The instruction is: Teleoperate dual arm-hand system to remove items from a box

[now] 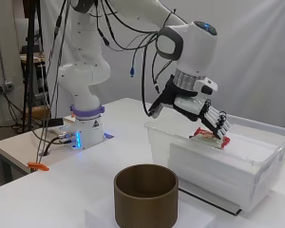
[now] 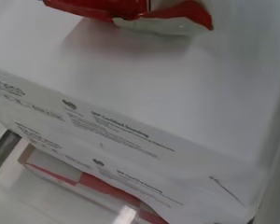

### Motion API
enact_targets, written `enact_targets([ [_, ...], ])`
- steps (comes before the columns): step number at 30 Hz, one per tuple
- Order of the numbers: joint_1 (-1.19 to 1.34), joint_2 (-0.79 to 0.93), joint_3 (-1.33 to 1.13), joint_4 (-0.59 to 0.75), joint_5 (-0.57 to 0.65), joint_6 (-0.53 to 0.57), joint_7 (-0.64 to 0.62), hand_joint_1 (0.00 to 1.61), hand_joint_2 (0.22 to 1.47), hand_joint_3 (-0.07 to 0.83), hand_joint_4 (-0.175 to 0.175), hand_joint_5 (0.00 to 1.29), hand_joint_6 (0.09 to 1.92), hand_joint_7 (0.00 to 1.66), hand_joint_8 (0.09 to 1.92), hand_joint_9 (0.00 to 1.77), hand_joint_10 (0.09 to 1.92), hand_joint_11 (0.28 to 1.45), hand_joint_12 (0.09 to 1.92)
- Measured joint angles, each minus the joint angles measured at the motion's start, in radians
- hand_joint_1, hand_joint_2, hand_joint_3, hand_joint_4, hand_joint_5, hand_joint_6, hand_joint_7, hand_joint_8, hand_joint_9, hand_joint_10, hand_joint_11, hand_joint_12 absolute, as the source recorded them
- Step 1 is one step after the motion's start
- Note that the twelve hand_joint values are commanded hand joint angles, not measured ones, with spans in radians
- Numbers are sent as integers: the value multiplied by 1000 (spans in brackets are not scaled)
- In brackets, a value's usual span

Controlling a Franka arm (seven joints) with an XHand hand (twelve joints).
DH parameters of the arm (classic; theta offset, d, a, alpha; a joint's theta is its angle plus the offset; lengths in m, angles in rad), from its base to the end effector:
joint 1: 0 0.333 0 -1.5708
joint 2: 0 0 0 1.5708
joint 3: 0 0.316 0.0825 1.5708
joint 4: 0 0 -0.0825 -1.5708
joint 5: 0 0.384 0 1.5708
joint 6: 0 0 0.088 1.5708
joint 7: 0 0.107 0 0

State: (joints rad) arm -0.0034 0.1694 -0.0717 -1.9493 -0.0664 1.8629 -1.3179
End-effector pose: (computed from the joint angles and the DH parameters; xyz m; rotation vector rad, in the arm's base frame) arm 0.5616 -0.0463 0.3756 -2.4249 -1.7859 0.3676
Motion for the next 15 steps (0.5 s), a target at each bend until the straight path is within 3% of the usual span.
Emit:
enact_targets([
  [1, -2, 31, 4, 27, 16, -23, -27, 573, 905, -10, -16, 198, 87, 266, 87, 377, 87, 449, 87],
  [2, -3, 56, 8, 50, 20, -48, -43, 843, 972, -7, -48, 407, 460, 518, 331, 624, 283, 561, 87],
  [3, 1, 80, 17, 78, 11, -84, -47, 936, 1063, 3, 4, 587, 836, 777, 893, 916, 892, 741, 620],
  [4, 6, 91, 24, 94, -8, -108, -38, 961, 1123, 5, 74, 704, 1040, 963, 1360, 1157, 1360, 905, 1177],
  [5, 6, 94, 25, 98, -22, -115, -30, 965, 1156, 4, 122, 769, 1139, 1046, 1644, 1282, 1637, 986, 1529],
  [7, 1, 94, 21, 85, -24, -95, -46, 958, 1184, 2, 163, 813, 1214, 1032, 1873, 1310, 1856, 994, 1811],
  [9, -3, 73, 19, 51, 5, -49, -123, 951, 1196, 1, 173, 813, 1242, 986, 1855, 1249, 1908, 936, 1861],
  [11, -7, 9, 16, 11, 29, -8, -209, 946, 1202, 0, 175, 807, 1254, 955, 1702, 1182, 1850, 864, 1824],
  [12, -7, -26, 17, 5, 36, 9, -222, 840, 1173, -5, 130, 710, 966, 859, 1321, 1051, 1511, 738, 1553],
  [13, -8, -56, 17, 4, 43, 19, -224, 673, 1111, -9, 80, 584, 608, 734, 839, 891, 997, 638, 1056],
  [14, -7, -84, 18, 6, 48, 23, -214, 608, 1081, -6, 51, 548, 349, 715, 479, 833, 588, 607, 625],
  [15, -7, -106, 20, 16, 53, 11, -183, 511, 989, -14, 27, 364, 181, 486, 249, 606, 311, 540, 332],
])
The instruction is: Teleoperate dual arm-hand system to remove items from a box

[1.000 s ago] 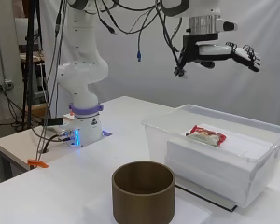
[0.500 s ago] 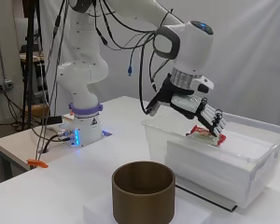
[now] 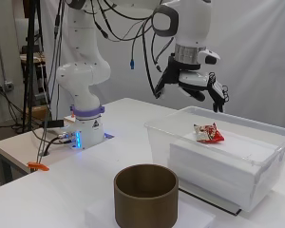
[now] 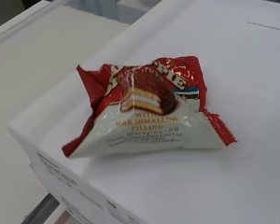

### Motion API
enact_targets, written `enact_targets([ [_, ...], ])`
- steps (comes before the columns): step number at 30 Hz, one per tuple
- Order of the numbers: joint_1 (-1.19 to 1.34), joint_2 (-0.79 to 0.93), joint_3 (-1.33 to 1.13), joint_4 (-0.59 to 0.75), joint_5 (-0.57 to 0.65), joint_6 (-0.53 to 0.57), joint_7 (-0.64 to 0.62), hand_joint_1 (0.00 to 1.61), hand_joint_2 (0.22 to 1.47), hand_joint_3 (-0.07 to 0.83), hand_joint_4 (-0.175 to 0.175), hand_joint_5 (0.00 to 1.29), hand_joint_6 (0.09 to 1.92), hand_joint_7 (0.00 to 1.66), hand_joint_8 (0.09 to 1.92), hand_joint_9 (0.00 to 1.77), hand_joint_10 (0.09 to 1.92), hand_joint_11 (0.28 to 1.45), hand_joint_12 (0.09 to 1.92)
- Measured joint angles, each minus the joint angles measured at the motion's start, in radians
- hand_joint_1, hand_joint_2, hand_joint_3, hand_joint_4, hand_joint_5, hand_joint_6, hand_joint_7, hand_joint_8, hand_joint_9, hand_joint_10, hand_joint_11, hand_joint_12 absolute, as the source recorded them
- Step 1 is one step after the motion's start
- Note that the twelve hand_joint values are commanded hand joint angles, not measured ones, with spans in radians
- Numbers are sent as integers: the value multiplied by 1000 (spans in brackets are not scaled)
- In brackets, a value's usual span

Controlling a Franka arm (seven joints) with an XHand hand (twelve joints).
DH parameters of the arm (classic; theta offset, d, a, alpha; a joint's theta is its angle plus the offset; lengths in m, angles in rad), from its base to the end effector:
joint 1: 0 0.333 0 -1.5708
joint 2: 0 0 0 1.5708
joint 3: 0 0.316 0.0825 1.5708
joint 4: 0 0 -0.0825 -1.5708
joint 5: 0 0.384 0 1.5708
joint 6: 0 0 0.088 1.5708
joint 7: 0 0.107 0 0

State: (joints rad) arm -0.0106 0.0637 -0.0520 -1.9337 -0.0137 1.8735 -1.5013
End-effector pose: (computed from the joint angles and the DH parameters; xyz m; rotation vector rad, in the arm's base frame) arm 0.5591 -0.0357 0.4423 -2.2985 -2.0231 0.1521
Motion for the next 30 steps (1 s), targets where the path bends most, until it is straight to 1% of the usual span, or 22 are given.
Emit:
enact_targets([
  [1, 1, -10, 2, 20, 6, -34, 65, 410, 878, -18, 17, 203, 89, 274, 122, 425, 156, 493, 166],
  [2, 4, -4, 10, 35, -3, -69, 133, 330, 815, -15, 19, 104, 87, 171, 87, 351, 89, 479, 87],
  [3, 8, 13, 17, 47, -26, -100, 187, 280, 787, -9, 25, 51, 87, 134, 87, 325, 87, 478, 87],
  [5, 14, 84, 28, 96, -106, -170, 280, 241, 781, 2, 32, 19, 87, 119, 87, 315, 87, 481, 87],
  [7, 16, 127, 33, 119, -136, -170, 307, 247, 791, 8, 33, 25, 87, 129, 87, 320, 87, 485, 87],
  [11, 16, 159, 36, 66, -151, -133, 322, 298, 809, 5, 28, 42, 87, 152, 87, 332, 87, 481, 87],
  [12, 15, 168, 36, 60, -152, -121, 320, 530, 905, 16, 40, 283, 87, 371, 87, 530, 87, 544, 87],
  [13, 14, 171, 36, 53, -148, -106, 306, 833, 988, 19, -36, 579, 306, 655, 428, 878, 368, 681, 465],
  [14, 12, 167, 35, 40, -132, -91, 277, 950, 1046, 16, 28, 767, 607, 873, 893, 1128, 902, 816, 1011],
  [15, 9, 154, 32, 15, -102, -70, 218, 991, 1084, 12, 92, 865, 811, 995, 1228, 1249, 1323, 907, 1385],
  [16, 7, 141, 32, -9, -76, -55, 161, 1004, 1105, 8, 132, 911, 927, 1053, 1421, 1297, 1570, 950, 1595],
  [18, 5, 123, 30, -55, -39, -40, 31, 1006, 1123, 4, 166, 939, 1019, 1092, 1572, 1323, 1760, 978, 1758],
  [19, 3, 115, 27, -71, -31, -31, -38, 1004, 1128, 2, 171, 940, 1036, 1098, 1608, 1330, 1790, 989, 1789],
  [21, 0, 86, 21, -87, -13, -11, -101, 994, 1141, 2, 175, 920, 1073, 1092, 1647, 1334, 1812, 998, 1815],
  [23, -2, 28, 17, -111, 12, 5, -116, 985, 1152, 1, 175, 900, 1103, 1071, 1626, 1320, 1805, 995, 1819],
  [24, -2, -7, 15, -122, 16, 6, -117, 981, 1156, 1, 175, 892, 1115, 1049, 1510, 1275, 1745, 945, 1791],
  [25, -3, -74, 10, -123, 18, 4, -110, 1073, 1161, -3, 49, 865, 1065, 1025, 1391, 1232, 1583, 869, 1735],
  [26, -5, -130, 5, -110, 20, -1, -101, 1148, 1162, -1, -52, 843, 1023, 1009, 1312, 1214, 1436, 821, 1689],
  [27, -8, -171, -5, -99, 24, -14, -90, 1194, 1161, -1, -113, 835, 990, 1000, 1272, 1212, 1358, 799, 1664],
  [28, -13, -209, -22, -84, 20, -38, -70, 1218, 1161, 0, -145, 833, 968, 993, 1258, 1214, 1336, 795, 1660],
  [29, -17, -228, -43, -67, 11, -58, -48, 1230, 1162, 0, -162, 834, 954, 987, 1257, 1214, 1343, 801, 1662],
  [30, -21, -227, -59, -51, 6, -65, -37, 1239, 1154, -1, -169, 838, 961, 1009, 1202, 1210, 1266, 782, 1615],
])
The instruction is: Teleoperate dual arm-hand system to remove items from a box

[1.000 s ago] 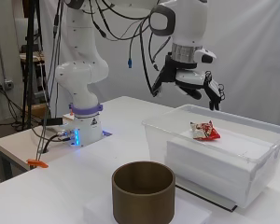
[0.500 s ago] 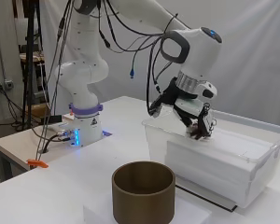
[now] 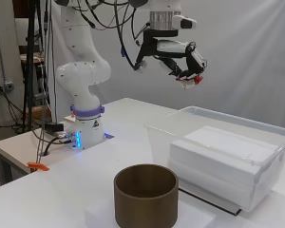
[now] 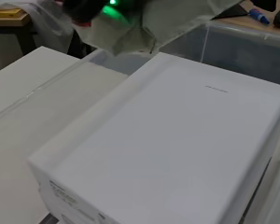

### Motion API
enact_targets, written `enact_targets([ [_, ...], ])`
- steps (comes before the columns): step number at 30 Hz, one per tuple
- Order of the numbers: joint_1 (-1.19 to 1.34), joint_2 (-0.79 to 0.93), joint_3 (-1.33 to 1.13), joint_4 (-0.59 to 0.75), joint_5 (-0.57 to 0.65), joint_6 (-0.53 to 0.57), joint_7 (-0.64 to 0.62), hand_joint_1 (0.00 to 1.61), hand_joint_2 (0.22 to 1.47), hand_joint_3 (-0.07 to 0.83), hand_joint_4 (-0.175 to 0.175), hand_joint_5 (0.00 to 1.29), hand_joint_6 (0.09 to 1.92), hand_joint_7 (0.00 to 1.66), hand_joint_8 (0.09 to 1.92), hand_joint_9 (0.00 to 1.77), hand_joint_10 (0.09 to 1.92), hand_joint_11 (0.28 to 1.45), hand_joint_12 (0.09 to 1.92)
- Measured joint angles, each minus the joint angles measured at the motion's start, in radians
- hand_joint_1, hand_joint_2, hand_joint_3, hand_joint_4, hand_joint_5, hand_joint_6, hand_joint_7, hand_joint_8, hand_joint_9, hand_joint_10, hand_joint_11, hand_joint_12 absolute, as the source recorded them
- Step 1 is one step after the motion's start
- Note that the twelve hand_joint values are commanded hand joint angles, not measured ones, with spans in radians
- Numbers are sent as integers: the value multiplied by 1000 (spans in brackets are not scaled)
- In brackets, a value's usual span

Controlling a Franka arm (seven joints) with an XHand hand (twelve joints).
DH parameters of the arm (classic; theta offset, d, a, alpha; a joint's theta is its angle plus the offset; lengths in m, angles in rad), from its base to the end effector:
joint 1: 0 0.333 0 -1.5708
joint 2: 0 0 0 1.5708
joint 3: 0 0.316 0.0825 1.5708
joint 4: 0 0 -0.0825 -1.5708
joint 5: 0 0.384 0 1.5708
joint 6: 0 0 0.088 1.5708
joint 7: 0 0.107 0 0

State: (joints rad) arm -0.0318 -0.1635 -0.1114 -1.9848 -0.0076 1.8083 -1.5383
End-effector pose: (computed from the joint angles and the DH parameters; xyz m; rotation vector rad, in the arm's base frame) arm 0.5035 -0.0762 0.5343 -2.3909 -2.0108 0.0021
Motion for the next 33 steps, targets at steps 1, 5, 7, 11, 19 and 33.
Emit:
enact_targets([
  [1, -5, 13, -19, 25, -3, -1, 3, 1245, 1144, -1, -170, 844, 975, 1036, 1133, 1214, 1119, 755, 1544],
  [5, -19, 120, -161, 86, -29, -3, 22, 1326, 1105, 0, -128, 834, 1032, 1038, 919, 1205, 860, 655, 1266],
  [7, 1, 145, -244, 102, -29, -8, 20, 1357, 1098, 0, -110, 819, 1082, 1011, 878, 1179, 906, 634, 1179],
  [11, -31, 247, -307, 180, 13, -3, -16, 1375, 1090, 0, -137, 792, 1128, 1026, 849, 1206, 830, 621, 1045],
  [19, -171, 594, -289, 447, 72, -3, -33, 1366, 1112, -1, -131, 768, 1205, 968, 913, 1145, 900, 623, 929],
  [33, -199, 692, -180, 449, 2, -103, -4, 140, 604, -15, -21, 9, 87, 14, 87, 126, 87, 363, 87],
])
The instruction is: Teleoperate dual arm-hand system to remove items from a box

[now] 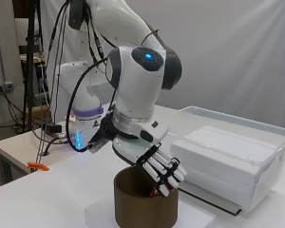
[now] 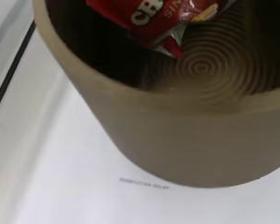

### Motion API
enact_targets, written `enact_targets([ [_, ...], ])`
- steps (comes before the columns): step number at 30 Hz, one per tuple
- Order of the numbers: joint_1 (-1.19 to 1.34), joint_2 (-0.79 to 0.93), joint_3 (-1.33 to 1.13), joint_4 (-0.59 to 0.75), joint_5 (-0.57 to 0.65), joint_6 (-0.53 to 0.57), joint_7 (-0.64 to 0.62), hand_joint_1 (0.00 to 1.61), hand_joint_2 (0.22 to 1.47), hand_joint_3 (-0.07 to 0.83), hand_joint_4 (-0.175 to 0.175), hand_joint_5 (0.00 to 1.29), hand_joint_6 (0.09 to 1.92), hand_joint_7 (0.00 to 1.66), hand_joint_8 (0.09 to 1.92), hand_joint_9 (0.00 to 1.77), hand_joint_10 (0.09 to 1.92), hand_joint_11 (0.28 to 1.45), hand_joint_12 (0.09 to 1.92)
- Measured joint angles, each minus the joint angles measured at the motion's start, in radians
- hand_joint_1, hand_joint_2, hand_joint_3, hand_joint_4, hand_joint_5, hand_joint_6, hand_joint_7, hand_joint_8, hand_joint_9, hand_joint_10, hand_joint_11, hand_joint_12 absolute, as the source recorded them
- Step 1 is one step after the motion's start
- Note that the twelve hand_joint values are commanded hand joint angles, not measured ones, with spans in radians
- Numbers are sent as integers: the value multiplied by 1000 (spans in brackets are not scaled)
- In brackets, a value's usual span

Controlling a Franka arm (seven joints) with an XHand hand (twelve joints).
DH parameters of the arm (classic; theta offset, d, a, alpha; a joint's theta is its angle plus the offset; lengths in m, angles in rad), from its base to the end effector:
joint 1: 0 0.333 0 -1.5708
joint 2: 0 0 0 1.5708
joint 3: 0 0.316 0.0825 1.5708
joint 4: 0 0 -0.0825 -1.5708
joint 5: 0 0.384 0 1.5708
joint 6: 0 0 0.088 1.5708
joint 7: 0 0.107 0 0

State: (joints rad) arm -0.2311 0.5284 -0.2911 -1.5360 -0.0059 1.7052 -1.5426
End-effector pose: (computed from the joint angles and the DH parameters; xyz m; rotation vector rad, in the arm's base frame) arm 0.5775 -0.3040 0.3360 -2.5185 -1.4338 0.4497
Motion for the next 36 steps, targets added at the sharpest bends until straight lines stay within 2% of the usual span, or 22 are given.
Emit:
enact_targets([
  [2, 1, 43, 11, 106, -25, -43, 40, 109, 661, -2, -5, 9, 87, 76, 87, 232, 87, 439, 87],
  [4, 4, 40, 21, 201, -31, -35, 62, 92, 701, 6, -6, 15, 87, 118, 87, 287, 87, 471, 87],
  [7, 12, -30, 47, 223, -42, -20, 94, 90, 724, 11, -11, 15, 87, 140, 87, 300, 87, 474, 87],
  [13, 34, -336, 133, -52, -63, -11, 169, 2, 797, 9, -5, 47, 87, 165, 87, 298, 87, 469, 87],
  [20, 62, -685, 229, -268, -36, -72, 263, 0, 797, 2, -2, 47, 87, 151, 87, 284, 87, 450, 87],
  [22, 67, -719, 243, -301, -10, -84, 318, 0, 808, 6, -4, 54, 87, 185, 87, 334, 87, 457, 87],
  [28, 86, -848, 285, -417, 24, -81, 443, 1, 836, 11, 10, 59, 87, 192, 87, 333, 87, 480, 87],
  [30, 93, -910, 286, -463, 52, -67, 442, 24, 833, 3, 13, 81, 87, 252, 87, 379, 87, 504, 87],
  [33, 99, -966, 293, -504, 79, -38, 402, 28, 827, -1, -3, 91, 87, 155, 87, 252, 87, 460, 87],
  [36, 101, -980, 301, -522, 75, -3, 458, 12, 827, -1, -17, 113, 87, 114, 87, 202, 87, 443, 87],
])
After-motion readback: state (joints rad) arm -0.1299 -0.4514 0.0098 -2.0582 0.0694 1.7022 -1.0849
